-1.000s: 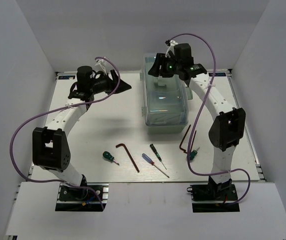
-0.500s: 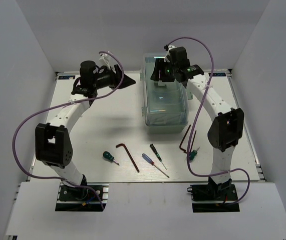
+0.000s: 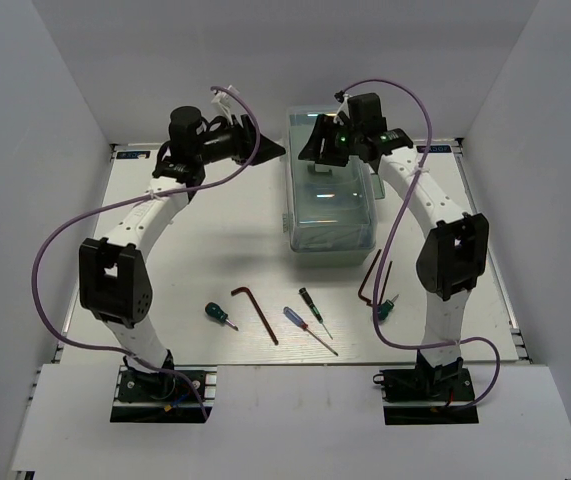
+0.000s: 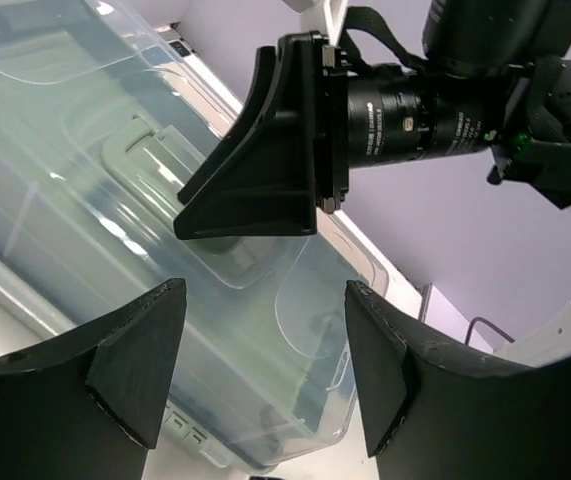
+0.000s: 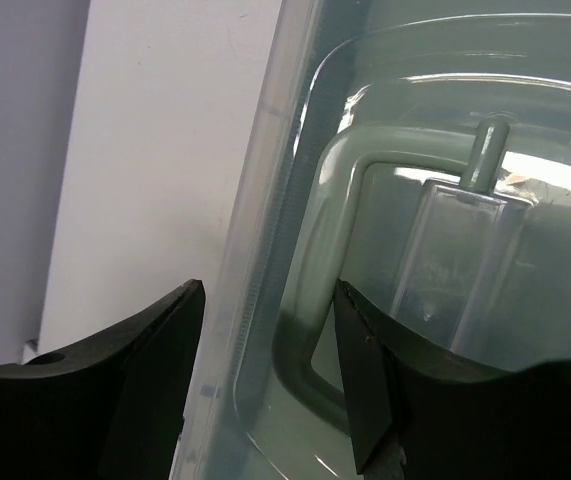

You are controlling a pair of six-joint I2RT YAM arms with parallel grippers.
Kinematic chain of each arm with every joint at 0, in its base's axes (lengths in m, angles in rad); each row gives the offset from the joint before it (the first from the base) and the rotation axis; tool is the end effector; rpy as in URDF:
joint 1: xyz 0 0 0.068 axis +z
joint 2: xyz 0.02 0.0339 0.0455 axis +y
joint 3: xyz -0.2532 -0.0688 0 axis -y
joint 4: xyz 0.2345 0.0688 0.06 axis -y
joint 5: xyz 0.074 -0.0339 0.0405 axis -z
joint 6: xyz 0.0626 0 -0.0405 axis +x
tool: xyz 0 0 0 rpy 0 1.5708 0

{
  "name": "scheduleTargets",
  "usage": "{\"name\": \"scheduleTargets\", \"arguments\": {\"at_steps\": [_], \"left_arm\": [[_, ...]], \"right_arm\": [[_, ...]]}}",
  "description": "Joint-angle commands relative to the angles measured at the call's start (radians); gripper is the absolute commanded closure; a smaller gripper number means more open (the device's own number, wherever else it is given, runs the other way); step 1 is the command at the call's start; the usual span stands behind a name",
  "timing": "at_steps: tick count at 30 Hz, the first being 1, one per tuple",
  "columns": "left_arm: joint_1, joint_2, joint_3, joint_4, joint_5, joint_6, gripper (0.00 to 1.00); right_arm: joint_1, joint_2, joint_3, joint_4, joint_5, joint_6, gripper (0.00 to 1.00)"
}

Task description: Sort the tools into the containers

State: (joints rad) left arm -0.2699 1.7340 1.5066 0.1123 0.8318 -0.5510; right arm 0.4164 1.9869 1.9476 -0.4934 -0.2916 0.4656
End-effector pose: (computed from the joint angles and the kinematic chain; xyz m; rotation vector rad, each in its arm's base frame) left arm 0.3910 -0.1562 0.3556 0.4238 1.7750 -1.2915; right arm 0.4266 0.2083 0.3278 -0.1294 2.1873 0.8224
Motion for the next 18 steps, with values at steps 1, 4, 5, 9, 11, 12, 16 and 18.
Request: {"name": "scheduleTargets", "arguments": {"at_steps": [1,4,5,9,11,12,16,18], "left_arm": [[-0.015,0.006,0.061,0.01,0.02,0.0,0.25],[-0.015,0.048,0.096,0.01,-0.006,-0.023,0.25],[-0.015,0.062,0.109,0.019,-0.007,-0.032,0.25],[-0.025,0.142,0.187,0.01,-0.028,-0.079,0.25],[-0.025,0.194,0.243,-0.017,-0.042,-0.079,0.25],[-0.025,0.209,0.279,-0.046,-0.052,-0.09,0.25],[-0.025,0.278,0.351,-0.111,-0.053,-0.09,0.24],[-0.025,0.288,0.372,-0.111,-0.063,-0.099,0.23]], "right_arm": [[-0.004,0.027,0.04,0.053,-0.157,0.085,0.4],[-0.018,0.029,0.056,0.098,-0.213,0.125,0.41],[-0.024,0.029,0.056,0.114,-0.221,0.127,0.41],[-0.039,0.018,0.051,0.145,-0.264,0.157,0.42],[-0.044,0.012,0.039,0.16,-0.299,0.177,0.42],[-0.053,0.004,0.027,0.195,-0.31,0.192,0.42],[-0.068,-0.007,-0.004,0.246,-0.35,0.231,0.44],[-0.074,-0.007,-0.006,0.256,-0.356,0.238,0.44]]}}
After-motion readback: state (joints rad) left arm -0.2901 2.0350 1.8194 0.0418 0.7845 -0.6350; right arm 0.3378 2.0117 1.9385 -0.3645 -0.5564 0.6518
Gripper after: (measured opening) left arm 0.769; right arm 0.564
